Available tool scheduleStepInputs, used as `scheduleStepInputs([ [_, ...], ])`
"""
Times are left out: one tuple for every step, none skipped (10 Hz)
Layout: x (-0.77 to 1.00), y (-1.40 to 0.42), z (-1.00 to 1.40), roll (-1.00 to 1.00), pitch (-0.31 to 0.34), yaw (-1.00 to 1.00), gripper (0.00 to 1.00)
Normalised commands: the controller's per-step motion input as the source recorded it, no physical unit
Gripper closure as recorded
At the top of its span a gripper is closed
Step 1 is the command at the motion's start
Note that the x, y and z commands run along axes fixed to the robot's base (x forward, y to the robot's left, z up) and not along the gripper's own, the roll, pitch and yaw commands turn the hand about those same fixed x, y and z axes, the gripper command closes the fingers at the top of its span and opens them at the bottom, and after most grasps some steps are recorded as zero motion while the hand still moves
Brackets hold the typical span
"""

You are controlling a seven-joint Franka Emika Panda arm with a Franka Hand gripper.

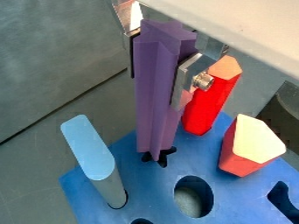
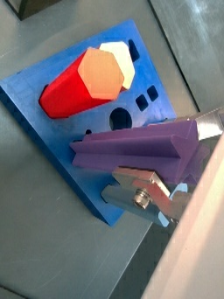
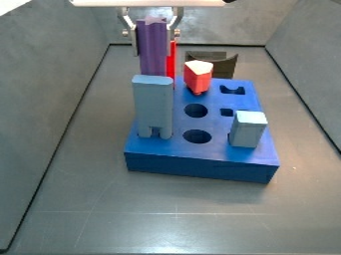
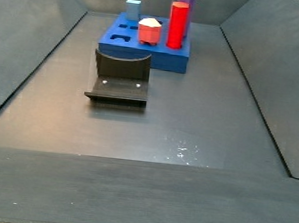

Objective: Pick up the star object. Move up. Move to above the board. Insert the star object.
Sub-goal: Insert the star object.

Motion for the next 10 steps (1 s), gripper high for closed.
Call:
scheduleStepInputs([
  [0.07, 0.0, -0.22, 0.06, 0.0, 0.29, 1.0],
  [0.14, 0.0, -0.2, 0.05, 0.0, 0.31, 1.0],
  [0.22, 0.0, -0.2, 0.07, 0.02, 0.38, 1.0],
  [0.26, 0.0, -0.19, 0.06, 0.034, 0.36, 1.0],
  [0.3, -0.02, -0.19, 0.05, 0.043, 0.34, 1.0],
  [0.25, -0.03, -0.19, 0.05, 0.03, 0.31, 1.0],
  [0.2, -0.04, -0.21, 0.04, 0.014, 0.27, 1.0],
  [0.13, -0.04, -0.25, 0.05, 0.0, 0.25, 1.0],
  [0.0, 0.0, -0.19, 0.05, 0.0, 0.21, 1.0],
  [0.0, 0.0, -0.16, 0.06, 0.0, 0.44, 1.0],
])
